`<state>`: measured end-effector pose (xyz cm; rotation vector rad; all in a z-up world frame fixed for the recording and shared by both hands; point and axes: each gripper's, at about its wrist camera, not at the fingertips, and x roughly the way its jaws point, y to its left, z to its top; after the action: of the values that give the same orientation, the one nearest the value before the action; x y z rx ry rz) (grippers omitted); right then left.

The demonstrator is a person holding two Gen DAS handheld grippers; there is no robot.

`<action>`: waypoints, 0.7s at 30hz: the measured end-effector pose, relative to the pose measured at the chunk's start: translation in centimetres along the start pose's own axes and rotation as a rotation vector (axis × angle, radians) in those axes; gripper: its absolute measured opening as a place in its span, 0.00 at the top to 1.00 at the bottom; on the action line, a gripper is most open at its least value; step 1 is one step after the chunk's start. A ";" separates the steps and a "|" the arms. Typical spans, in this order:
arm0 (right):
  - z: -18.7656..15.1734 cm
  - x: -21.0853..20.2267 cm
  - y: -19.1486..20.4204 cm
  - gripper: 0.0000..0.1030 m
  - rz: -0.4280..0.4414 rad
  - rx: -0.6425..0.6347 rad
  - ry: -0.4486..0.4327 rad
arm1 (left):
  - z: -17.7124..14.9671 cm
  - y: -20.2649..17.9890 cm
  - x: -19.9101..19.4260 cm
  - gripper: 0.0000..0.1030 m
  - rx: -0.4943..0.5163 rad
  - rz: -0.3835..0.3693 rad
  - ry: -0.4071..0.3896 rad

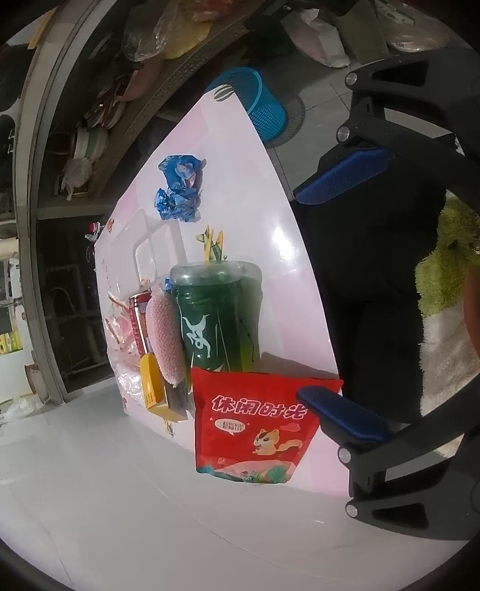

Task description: Collect trash

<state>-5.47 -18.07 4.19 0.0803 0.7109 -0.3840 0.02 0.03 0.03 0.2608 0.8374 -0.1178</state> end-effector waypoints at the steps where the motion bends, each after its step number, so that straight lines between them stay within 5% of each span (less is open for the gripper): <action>1: 0.0 0.0 0.0 0.06 0.000 0.000 -0.001 | 0.0 0.0 0.1 0.08 0.006 -0.006 0.007; 21: -0.1 0.0 -0.1 0.06 -0.002 -0.002 0.001 | -0.1 -0.5 0.2 0.08 0.004 -0.012 0.003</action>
<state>-5.60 -18.13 4.09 0.0782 0.7124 -0.3858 -0.03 -0.37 -0.25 0.2600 0.8423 -0.1305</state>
